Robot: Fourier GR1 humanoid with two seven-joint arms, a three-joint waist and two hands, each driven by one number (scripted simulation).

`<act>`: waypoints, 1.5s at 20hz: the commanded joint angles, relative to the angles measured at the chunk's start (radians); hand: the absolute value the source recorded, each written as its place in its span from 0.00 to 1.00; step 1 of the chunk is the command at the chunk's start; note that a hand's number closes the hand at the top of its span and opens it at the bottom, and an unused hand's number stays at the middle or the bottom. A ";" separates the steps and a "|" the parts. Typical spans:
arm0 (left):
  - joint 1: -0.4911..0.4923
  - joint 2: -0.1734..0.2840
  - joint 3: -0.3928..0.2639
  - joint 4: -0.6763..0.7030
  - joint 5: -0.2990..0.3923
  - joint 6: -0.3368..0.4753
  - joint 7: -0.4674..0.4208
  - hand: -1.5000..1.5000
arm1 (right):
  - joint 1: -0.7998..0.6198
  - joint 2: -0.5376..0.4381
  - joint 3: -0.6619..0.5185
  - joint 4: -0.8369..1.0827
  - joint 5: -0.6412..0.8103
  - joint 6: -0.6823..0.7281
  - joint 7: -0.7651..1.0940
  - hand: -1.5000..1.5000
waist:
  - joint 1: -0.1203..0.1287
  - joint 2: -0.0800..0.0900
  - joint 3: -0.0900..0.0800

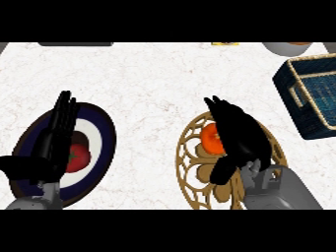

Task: Pick the squash from the placemat and place it in the basket

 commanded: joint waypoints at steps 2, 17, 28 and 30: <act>0.007 0.017 0.041 -0.044 0.020 -0.043 0.042 0.50 | -0.011 0.056 -0.011 0.121 0.069 -0.011 -0.041 0.00 | 0.003 0.000 0.000; -0.012 -0.052 0.070 0.016 -0.049 -0.073 0.004 0.50 | 0.036 0.110 -0.102 0.196 0.172 -0.001 -0.191 0.00 | 0.000 0.000 0.000; 0.000 -0.098 0.030 -0.062 -0.110 -0.044 0.068 0.50 | -0.010 0.122 -0.150 0.352 0.197 0.020 -0.308 1.00 | 0.003 0.001 0.000; 0.044 -0.076 0.068 -0.068 -0.054 -0.093 0.036 0.50 | 0.066 0.066 -0.063 0.312 0.251 -0.002 -0.383 1.00 | 0.003 0.000 0.000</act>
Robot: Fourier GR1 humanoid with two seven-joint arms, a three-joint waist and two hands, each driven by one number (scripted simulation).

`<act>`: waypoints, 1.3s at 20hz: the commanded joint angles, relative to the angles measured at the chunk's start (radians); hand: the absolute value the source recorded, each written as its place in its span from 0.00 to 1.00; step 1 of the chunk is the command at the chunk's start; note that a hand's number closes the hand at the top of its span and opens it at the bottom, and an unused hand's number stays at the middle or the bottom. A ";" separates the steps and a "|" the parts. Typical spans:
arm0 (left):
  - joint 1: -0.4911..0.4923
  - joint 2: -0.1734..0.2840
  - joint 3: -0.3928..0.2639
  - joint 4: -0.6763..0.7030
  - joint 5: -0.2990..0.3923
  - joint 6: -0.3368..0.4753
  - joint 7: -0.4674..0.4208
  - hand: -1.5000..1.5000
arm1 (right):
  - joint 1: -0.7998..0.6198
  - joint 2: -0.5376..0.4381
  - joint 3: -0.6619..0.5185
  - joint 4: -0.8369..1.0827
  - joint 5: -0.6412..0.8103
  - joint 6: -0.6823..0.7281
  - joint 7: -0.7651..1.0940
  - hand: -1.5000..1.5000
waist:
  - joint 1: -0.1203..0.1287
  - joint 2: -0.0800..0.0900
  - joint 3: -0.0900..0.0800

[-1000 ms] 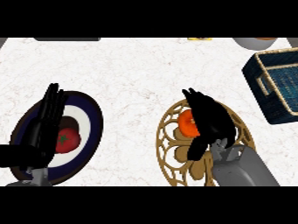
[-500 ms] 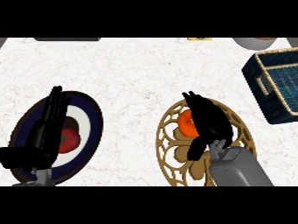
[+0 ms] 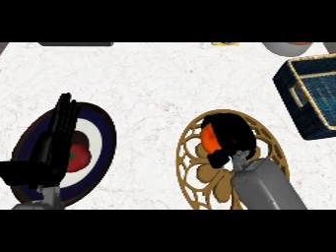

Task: Pick the squash from the placemat and place it in the basket

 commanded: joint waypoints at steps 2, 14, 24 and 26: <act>-0.063 -0.005 0.037 0.108 -0.001 -0.011 -0.026 0.50 | -0.011 -0.004 0.023 -0.012 0.025 0.061 -0.040 1.00 | -0.004 0.001 0.000; 0.033 -0.022 0.008 0.013 -0.029 -0.017 -0.042 0.50 | 0.243 -0.219 0.078 -0.018 0.116 -0.179 -0.413 1.00 | -0.006 0.001 0.001; 0.010 -0.012 0.034 -0.042 -0.006 -0.026 0.041 0.50 | 0.464 -0.300 0.008 -0.349 0.065 -0.310 -0.543 1.00 | -0.011 -0.001 0.000; 0.001 -0.026 0.039 0.037 -0.019 -0.018 -0.023 0.50 | 0.510 -0.255 0.011 -0.482 -0.008 -0.266 -0.496 1.00 | -0.025 -0.002 0.000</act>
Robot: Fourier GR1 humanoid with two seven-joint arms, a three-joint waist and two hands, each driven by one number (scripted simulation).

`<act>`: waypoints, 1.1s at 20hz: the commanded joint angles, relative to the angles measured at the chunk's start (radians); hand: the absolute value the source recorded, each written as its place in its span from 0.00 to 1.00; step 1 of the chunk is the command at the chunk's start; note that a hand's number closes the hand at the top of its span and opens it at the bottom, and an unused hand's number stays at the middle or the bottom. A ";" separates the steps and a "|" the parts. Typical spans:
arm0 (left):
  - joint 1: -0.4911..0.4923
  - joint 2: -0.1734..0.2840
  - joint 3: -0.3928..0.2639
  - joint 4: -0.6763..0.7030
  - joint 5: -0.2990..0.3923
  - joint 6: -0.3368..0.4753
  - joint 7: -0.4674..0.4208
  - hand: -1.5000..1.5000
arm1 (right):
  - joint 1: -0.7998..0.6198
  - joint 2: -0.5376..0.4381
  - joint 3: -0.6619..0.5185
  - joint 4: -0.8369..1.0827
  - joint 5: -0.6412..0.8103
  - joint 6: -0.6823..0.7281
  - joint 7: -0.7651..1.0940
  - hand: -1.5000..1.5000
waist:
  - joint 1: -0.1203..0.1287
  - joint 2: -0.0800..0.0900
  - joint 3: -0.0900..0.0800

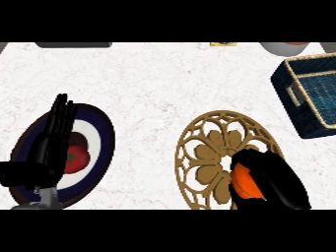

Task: Pick the squash from the placemat and place it in the basket

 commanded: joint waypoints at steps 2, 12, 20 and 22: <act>0.052 -0.005 -0.013 -0.030 -0.001 -0.006 0.001 0.50 | 0.151 0.025 -0.033 -0.232 -0.131 -0.017 -0.019 1.00 | -0.009 0.000 0.001; 0.010 -0.011 0.009 0.014 -0.003 0.004 -0.030 0.50 | 0.214 0.009 -0.339 -0.778 -0.613 0.178 0.149 1.00 | -0.012 0.003 0.000; 0.002 -0.013 -0.016 -0.040 -0.020 0.013 0.043 0.50 | 0.094 -0.100 -0.686 -0.752 -0.904 0.304 0.374 1.00 | -0.007 0.002 0.000; -0.015 -0.036 -0.029 0.017 -0.053 0.038 0.016 0.50 | 0.070 -0.146 -0.779 -0.721 -0.972 0.323 0.400 1.00 | -0.009 0.003 0.000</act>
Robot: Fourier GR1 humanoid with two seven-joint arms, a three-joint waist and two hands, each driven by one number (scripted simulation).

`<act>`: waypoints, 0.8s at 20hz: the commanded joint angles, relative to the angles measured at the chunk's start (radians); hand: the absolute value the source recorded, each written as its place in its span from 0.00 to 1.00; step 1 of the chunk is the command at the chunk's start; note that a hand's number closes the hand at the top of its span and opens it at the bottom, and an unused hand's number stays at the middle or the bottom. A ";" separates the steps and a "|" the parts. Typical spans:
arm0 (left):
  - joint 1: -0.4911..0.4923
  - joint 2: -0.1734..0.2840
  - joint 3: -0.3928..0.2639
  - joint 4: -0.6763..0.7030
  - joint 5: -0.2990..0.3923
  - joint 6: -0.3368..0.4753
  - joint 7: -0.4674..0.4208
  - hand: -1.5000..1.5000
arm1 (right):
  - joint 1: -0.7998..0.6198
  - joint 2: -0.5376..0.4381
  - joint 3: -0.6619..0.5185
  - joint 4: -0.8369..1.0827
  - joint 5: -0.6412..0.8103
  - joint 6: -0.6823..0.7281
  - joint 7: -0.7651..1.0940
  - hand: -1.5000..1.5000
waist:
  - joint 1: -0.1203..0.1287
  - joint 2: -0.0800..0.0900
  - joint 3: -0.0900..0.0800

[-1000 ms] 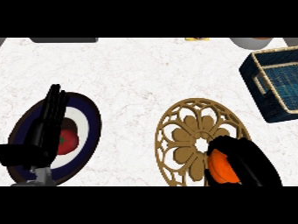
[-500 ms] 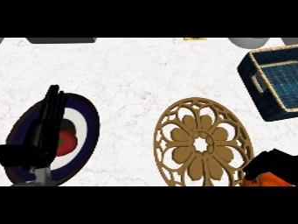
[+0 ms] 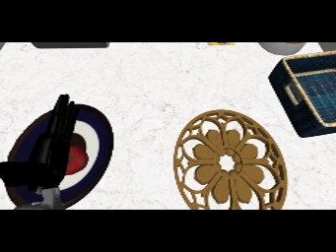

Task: Pick the squash from the placemat and place it in the basket

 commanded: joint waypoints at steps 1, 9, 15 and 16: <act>0.011 0.016 0.013 -0.011 0.015 -0.021 0.006 0.50 | -0.040 -0.096 -0.225 -0.072 -0.181 0.056 0.138 1.00 | 0.004 0.000 0.000; -0.036 -0.004 -0.009 -0.038 -0.016 0.007 0.055 0.50 | -0.195 -0.238 -0.363 0.290 -0.092 0.113 -0.060 1.00 | 0.020 0.004 0.002; -0.038 0.011 0.050 0.076 0.031 -0.050 -0.064 0.50 | -0.334 -0.287 -0.349 0.475 -0.078 0.105 -0.057 1.00 | 0.023 0.006 0.001; -0.044 -0.018 0.012 0.044 -0.007 -0.008 -0.027 0.50 | -0.227 -0.252 -0.408 0.518 -0.027 0.119 -0.217 1.00 | 0.017 0.005 0.002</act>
